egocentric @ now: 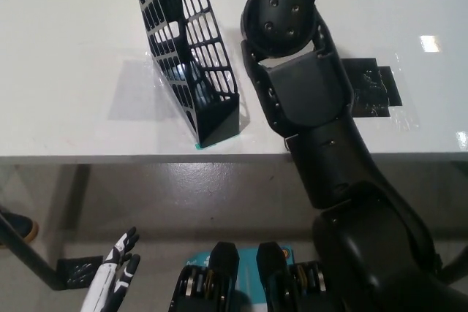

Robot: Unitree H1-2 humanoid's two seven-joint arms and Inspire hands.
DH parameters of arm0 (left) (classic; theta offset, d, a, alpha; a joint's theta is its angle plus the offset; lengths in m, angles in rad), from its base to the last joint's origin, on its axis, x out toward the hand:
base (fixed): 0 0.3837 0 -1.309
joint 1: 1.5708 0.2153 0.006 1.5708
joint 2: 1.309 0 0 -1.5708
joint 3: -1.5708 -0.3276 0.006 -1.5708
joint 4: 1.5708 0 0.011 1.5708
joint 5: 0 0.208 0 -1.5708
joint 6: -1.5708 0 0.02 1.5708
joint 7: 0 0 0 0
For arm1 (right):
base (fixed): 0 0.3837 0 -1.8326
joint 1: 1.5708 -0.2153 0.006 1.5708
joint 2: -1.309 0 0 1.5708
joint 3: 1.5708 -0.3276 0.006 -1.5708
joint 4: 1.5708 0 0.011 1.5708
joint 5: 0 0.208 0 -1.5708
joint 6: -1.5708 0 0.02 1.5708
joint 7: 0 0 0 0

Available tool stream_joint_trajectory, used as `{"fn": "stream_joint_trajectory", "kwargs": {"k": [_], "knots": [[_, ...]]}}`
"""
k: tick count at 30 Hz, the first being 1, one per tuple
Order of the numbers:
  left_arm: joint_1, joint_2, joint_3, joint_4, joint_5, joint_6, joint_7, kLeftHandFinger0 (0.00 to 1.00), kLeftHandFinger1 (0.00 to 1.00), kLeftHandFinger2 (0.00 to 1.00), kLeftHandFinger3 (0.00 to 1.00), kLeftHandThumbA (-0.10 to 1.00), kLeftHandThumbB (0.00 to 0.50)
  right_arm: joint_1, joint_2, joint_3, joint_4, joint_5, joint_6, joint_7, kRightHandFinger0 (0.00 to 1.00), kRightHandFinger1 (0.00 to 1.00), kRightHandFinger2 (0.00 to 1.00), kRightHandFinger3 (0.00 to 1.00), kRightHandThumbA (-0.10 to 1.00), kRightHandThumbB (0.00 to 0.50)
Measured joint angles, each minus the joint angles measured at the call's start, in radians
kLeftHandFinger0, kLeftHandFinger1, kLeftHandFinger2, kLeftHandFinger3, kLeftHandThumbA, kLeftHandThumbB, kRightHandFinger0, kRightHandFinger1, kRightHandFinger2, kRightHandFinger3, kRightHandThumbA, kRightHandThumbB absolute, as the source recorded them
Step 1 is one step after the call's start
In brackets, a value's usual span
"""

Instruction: A notebook is kept standing on the table on the right hand side and a black shelf is kept on the left hand side and the robot uses its right hand to grab the notebook and places it in the shelf

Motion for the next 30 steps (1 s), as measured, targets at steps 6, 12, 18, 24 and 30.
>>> {"fn": "stream_joint_trajectory", "kwargs": {"k": [6, 12, 18, 24, 30], "knots": [[0.0, 0.0, -0.002, 0.0, 0.006, 0.0, 0.0, 1.0, 1.0, 1.0, 1.0, 1.0, 0.131, 0.003, 0.001, -0.004, 0.005, 0.002, 0.011, -0.001, 0.0, 0.09, 0.56, 0.72, -0.1, 0.074], [-0.001, 0.0, -0.003, 0.0, 0.007, 0.0, -0.001, 1.0, 1.0, 1.0, 1.0, 1.0, 0.098, 0.005, 0.006, -0.003, 0.075, 0.001, 0.007, -0.012, 0.0, 0.05, 0.49, 0.66, -0.1, 0.094], [-0.002, 0.001, -0.004, 0.001, 0.007, -0.001, -0.001, 1.0, 1.0, 1.0, 1.0, 1.0, 0.122, 0.007, 0.015, 0.0, 0.2, 0.001, -0.02, -0.027, 0.0, 0.04, 0.48, 0.67, -0.1, 0.083], [-0.001, 0.001, -0.006, 0.001, 0.007, -0.002, -0.002, 1.0, 1.0, 1.0, 1.0, 1.0, 0.177, 0.007, 0.021, -0.01, 0.34, 0.024, -0.057, -0.027, 0.0, 0.06, 0.51, 0.71, -0.1, 0.076], [-0.002, 0.001, -0.006, 0.001, 0.005, -0.001, -0.003, 1.0, 1.0, 1.0, 1.0, 1.0, 0.175, 0.007, 0.032, -0.032, 0.49, 0.07, -0.11, -0.019, 0.0, 0.1, 0.59, 0.76, -0.1, 0.082]]}}
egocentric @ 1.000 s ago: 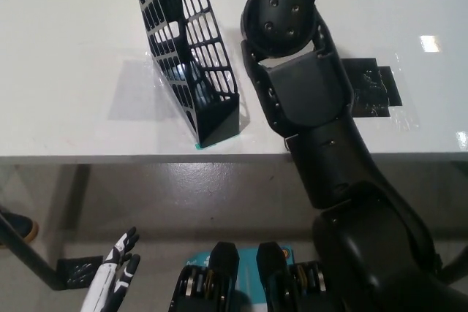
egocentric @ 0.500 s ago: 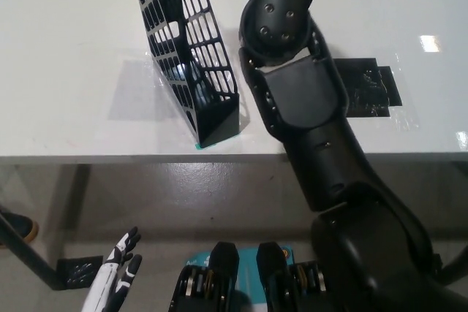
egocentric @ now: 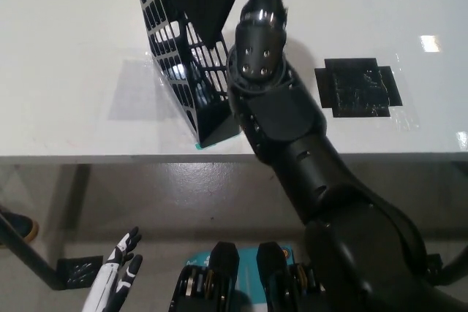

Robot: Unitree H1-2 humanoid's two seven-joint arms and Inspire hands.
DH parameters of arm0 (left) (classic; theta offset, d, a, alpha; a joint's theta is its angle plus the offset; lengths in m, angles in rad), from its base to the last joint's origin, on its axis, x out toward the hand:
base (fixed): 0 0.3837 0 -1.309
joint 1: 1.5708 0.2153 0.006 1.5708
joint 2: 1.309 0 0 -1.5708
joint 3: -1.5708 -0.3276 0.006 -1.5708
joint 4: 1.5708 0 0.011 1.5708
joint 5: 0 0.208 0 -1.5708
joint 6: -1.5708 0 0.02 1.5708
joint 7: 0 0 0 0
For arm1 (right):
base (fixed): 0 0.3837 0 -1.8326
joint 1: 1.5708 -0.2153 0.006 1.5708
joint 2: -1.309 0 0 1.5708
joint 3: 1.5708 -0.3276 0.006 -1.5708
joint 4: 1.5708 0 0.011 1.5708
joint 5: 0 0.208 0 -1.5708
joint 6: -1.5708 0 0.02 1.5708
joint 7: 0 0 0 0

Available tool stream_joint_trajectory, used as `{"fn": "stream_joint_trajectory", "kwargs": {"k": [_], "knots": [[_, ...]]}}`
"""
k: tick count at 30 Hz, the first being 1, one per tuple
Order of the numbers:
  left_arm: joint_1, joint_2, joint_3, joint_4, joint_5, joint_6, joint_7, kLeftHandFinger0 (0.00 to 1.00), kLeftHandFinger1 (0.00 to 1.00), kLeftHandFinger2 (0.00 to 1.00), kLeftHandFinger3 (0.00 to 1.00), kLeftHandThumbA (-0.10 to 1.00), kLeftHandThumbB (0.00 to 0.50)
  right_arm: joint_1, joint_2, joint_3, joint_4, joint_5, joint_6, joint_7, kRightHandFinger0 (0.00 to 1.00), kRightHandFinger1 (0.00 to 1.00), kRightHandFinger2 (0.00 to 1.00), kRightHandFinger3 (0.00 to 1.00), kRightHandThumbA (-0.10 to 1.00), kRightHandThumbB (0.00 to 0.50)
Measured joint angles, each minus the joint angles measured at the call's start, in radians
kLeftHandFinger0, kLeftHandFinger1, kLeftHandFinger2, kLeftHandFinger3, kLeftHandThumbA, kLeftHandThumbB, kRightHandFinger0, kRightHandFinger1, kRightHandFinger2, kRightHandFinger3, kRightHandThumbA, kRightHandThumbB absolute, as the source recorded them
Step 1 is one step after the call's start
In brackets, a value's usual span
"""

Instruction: A notebook is kept standing on the table on the right hand side and a black shelf is kept on the left hand side and the robot uses its right hand to grab the notebook and places it in the shelf

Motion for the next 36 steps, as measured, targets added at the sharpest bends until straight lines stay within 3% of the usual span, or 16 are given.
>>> {"fn": "stream_joint_trajectory", "kwargs": {"k": [3, 4, 5, 6, 7, 8, 9, 13, 26, 28, 30, 33, 36], "knots": [[0.0, 0.0, 0.0, 0.0, -0.001, 0.0, 0.0, 1.0, 1.0, 1.0, 1.0, 1.0, 0.163, -0.005, 0.004, -0.008, 0.068, 0.022, -0.019, 0.009, 0.0, 0.11, 0.6, 0.78, -0.1, 0.076], [0.0, 0.0, 0.0, 0.0, -0.001, 0.0, 0.0, 1.0, 1.0, 1.0, 1.0, 1.0, 0.159, -0.007, 0.004, -0.009, 0.08, 0.027, -0.025, 0.01, 0.0, 0.14, 0.64, 0.82, -0.1, 0.103], [0.0, 0.0, 0.0, 0.0, -0.001, 0.0, 0.0, 1.0, 1.0, 1.0, 1.0, 1.0, 0.151, -0.009, 0.004, -0.009, 0.089, 0.03, -0.03, 0.012, 0.13, 0.29, 0.82, 1.0, 0.15, 0.155], [0.0, 0.0, -0.001, 0.0, -0.001, 0.0, 0.0, 1.0, 1.0, 1.0, 1.0, 1.0, 0.148, -0.012, 0.004, -0.009, 0.11, 0.035, -0.04, 0.015, 0.33, 0.53, 1.0, 1.0, 0.45, 0.216], [0.0, 0.0, -0.001, 0.0, -0.001, 0.0, 0.0, 1.0, 1.0, 1.0, 1.0, 1.0, 0.159, -0.014, 0.004, -0.009, 0.12, 0.04, -0.048, 0.022, 0.91, 1.0, 1.0, 1.0, 0.74, 0.296], [0.0, 0.0, -0.001, 0.0, -0.001, 0.0, 0.0, 1.0, 1.0, 1.0, 1.0, 1.0, 0.16, -0.014, 0.004, -0.008, 0.122, 0.042, -0.052, 0.032, 0.94, 1.0, 1.0, 1.0, 0.75, 0.305], [0.0, 0.0, -0.001, 0.0, -0.001, 0.0, -0.001, 1.0, 1.0, 1.0, 1.0, 1.0, 0.171, -0.013, 0.003, -0.007, 0.122, 0.054, -0.054, 0.056, 1.0, 1.0, 1.0, 1.0, 0.87, 0.343], [0.0, 0.0, -0.001, 0.0, -0.001, 0.002, -0.001, 1.0, 1.0, 1.0, 1.0, 1.0, 0.163, -0.012, -0.004, 0.0, 0.122, 0.075, -0.055, 0.135, 1.0, 1.0, 1.0, 1.0, 1.0, 0.368], [0.001, 0.0, -0.004, -0.003, -0.002, 0.009, -0.002, 1.0, 1.0, 1.0, 1.0, 1.0, 0.218, -0.013, -0.038, 0.103, 0.1, 0.06, -0.071, 0.213, 1.0, 1.0, 1.0, 1.0, 1.0, 0.371], [0.001, 0.0, -0.004, -0.003, -0.003, 0.009, -0.003, 1.0, 1.0, 1.0, 1.0, 1.0, 0.206, -0.011, -0.043, 0.117, 0.057, 0.055, -0.07, 0.218, 1.0, 1.0, 1.0, 1.0, 1.0, 0.365], [0.001, 0.0, -0.005, -0.003, -0.002, 0.009, -0.003, 1.0, 1.0, 1.0, 1.0, 1.0, 0.164, -0.004, -0.049, 0.122, -0.01, 0.054, -0.069, 0.225, 1.0, 1.0, 1.0, 1.0, 1.0, 0.403], [0.0, 0.0, -0.005, 0.0, 0.0, 0.009, -0.002, 1.0, 1.0, 1.0, 1.0, 1.0, 0.149, 0.017, -0.067, 0.126, -0.137, 0.053, -0.053, 0.235, 1.0, 1.0, 1.0, 1.0, 1.0, 0.422], [0.0, 0.0, -0.005, 0.001, 0.001, 0.009, -0.002, 1.0, 1.0, 1.0, 1.0, 1.0, 0.133, 0.054, -0.083, 0.125, -0.249, 0.053, -0.03, 0.243, 1.0, 1.0, 1.0, 1.0, 1.0, 0.399]]}}
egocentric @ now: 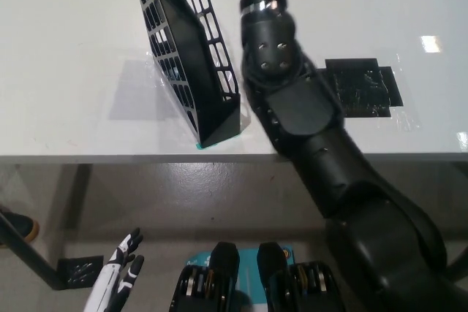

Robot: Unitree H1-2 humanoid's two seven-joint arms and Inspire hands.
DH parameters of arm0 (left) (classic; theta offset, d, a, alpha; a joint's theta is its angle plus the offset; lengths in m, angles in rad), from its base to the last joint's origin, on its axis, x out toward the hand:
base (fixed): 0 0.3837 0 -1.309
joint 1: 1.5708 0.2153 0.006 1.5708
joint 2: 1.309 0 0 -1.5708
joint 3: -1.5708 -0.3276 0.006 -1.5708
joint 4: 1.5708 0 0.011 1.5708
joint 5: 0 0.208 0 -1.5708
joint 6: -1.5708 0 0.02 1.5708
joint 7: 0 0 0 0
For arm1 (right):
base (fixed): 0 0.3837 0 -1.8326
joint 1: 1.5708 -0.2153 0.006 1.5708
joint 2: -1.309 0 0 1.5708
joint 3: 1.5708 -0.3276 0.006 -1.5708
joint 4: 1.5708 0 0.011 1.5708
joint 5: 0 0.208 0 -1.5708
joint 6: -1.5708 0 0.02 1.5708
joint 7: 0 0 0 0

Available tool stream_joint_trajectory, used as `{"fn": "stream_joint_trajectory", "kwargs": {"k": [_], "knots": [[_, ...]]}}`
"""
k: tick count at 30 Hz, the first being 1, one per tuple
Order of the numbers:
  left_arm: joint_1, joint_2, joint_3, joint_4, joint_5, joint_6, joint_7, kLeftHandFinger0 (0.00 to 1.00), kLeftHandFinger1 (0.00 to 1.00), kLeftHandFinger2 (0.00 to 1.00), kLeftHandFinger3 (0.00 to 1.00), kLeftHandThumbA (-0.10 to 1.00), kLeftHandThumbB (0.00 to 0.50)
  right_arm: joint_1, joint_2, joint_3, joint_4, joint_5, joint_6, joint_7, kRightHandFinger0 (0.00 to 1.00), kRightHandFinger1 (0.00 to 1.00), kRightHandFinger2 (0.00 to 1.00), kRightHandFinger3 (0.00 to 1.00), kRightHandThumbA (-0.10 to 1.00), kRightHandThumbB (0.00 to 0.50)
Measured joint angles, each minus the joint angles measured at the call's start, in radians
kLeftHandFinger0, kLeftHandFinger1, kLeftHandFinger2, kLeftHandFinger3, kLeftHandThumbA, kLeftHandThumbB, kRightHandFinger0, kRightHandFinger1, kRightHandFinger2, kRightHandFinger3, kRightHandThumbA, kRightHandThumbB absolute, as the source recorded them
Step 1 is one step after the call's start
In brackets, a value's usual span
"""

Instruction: A notebook is kept standing on the table on the right hand side and a black shelf is kept on the left hand side and the robot uses its right hand to grab the notebook and places it in the shelf

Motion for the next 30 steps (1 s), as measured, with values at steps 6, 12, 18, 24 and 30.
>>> {"fn": "stream_joint_trajectory", "kwargs": {"k": [6, 12, 18, 24, 30], "knots": [[0.0, 0.0, 0.0, 0.002, 0.001, 0.001, 0.0, 1.0, 1.0, 1.0, 1.0, 1.0, 0.111, 0.125, -0.052, -0.001, -0.222, 0.004, 0.04, 0.02, 1.0, 1.0, 1.0, 1.0, 1.0, 0.405], [0.0, -0.001, 0.001, 0.004, 0.002, 0.002, 0.0, 1.0, 1.0, 1.0, 1.0, 1.0, 0.146, 0.3, -0.119, -0.003, -0.421, 0.008, 0.07, 0.038, 1.0, 1.0, 1.0, 1.0, 1.0, 0.405], [-0.001, -0.001, 0.001, 0.005, 0.003, 0.004, 0.0, 1.0, 1.0, 1.0, 1.0, 1.0, 0.16, 0.528, -0.182, -0.003, -0.62, 0.009, 0.09, 0.054, 1.0, 1.0, 1.0, 1.0, 1.0, 0.397], [-0.001, -0.001, 0.001, 0.005, 0.003, 0.007, 0.0, 1.0, 1.0, 1.0, 1.0, 1.0, 0.115, 0.81, -0.221, 0.004, -0.832, 0.009, 0.098, 0.07, 1.0, 1.0, 1.0, 1.0, 1.0, 0.364], [-0.005, 0.0, 0.001, 0.0, 0.003, 0.006, 0.001, 1.0, 1.0, 1.0, 1.0, 1.0, 0.117, 1.093, -0.251, 0.046, -1.041, 0.009, 0.073, 0.111, 1.0, 1.0, 1.0, 1.0, 1.0, 0.282]]}}
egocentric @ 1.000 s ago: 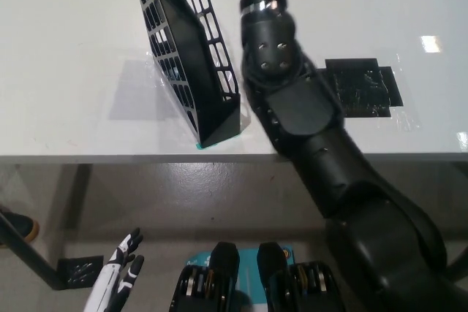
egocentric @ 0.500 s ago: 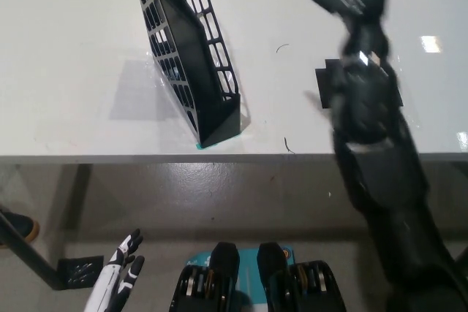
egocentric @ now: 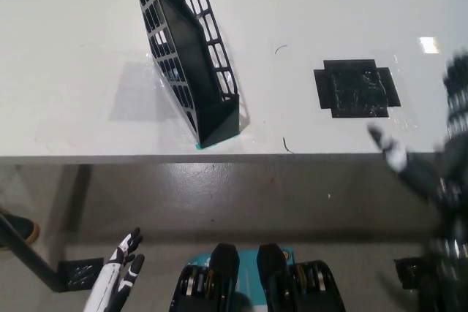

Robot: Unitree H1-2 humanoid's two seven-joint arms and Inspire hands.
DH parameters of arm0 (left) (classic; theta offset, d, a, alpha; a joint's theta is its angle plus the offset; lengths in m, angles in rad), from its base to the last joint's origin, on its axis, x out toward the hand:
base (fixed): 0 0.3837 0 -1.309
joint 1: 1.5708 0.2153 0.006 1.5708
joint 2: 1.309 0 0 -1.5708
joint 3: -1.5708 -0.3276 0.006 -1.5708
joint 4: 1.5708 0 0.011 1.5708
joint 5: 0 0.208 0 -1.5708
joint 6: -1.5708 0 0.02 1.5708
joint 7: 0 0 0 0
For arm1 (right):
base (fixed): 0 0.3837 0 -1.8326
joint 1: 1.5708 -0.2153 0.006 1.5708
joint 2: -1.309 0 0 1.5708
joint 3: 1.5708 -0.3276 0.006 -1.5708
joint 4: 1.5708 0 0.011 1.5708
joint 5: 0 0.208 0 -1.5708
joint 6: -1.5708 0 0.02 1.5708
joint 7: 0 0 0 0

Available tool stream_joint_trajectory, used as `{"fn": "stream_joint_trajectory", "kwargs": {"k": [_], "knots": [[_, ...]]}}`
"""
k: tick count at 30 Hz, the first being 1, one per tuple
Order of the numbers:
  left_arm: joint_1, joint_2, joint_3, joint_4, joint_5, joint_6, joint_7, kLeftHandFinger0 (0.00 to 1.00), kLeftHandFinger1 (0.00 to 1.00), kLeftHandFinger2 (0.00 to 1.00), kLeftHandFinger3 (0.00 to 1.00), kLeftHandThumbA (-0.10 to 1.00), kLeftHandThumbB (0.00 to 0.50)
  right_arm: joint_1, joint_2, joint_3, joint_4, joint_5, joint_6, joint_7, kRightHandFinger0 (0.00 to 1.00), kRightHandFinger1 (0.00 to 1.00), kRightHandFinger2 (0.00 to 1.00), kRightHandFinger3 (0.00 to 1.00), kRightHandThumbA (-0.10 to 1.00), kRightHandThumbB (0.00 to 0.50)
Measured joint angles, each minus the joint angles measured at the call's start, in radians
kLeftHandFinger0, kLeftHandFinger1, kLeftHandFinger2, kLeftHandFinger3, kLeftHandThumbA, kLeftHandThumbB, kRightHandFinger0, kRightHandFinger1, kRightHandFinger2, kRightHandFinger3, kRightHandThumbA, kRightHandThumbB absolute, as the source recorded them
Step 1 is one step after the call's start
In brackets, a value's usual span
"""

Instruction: A notebook is kept standing on the table on the right hand side and a black shelf is kept on the left hand side and the robot uses its right hand to grab the notebook and places it in the shelf

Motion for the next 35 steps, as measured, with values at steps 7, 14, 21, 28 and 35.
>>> {"fn": "stream_joint_trajectory", "kwargs": {"k": [7, 14, 21, 28, 35], "knots": [[-0.007, 0.002, 0.002, -0.02, 0.0, 0.0, 0.0, 1.0, 1.0, 1.0, 1.0, 1.0, 0.132, 0.069, -0.004, 0.014, 0.202, 0.058, -0.067, 0.07, 1.0, 1.0, 1.0, 1.0, 1.0, 0.175], [-0.016, 0.002, 0.004, -0.025, 0.0, 0.001, 0.001, 1.0, 1.0, 1.0, 1.0, 1.0, 0.155, 0.059, 0.023, 0.012, 0.415, 0.085, -0.099, 0.104, 1.0, 1.0, 1.0, 1.0, 1.0, 0.275], [-0.018, 0.002, 0.003, -0.027, 0.001, 0.002, 0.001, 1.0, 1.0, 1.0, 1.0, 1.0, 0.152, 0.059, 0.044, -0.003, 0.546, 0.09, -0.11, 0.129, 1.0, 1.0, 1.0, 1.0, 1.0, 0.295], [-0.026, 0.001, 0.003, -0.027, 0.002, 0.005, 0.002, 1.0, 1.0, 1.0, 1.0, 1.0, 0.152, 0.033, 0.044, -0.022, 0.598, 0.108, -0.122, 0.158, 1.0, 1.0, 1.0, 1.0, 1.0, 0.288], [-0.029, 0.001, 0.003, -0.027, 0.001, 0.007, 0.002, 1.0, 1.0, 1.0, 1.0, 1.0, 0.14, 0.024, 0.044, -0.024, 0.626, 0.11, -0.126, 0.175, 1.0, 1.0, 1.0, 1.0, 1.0, 0.314]]}}
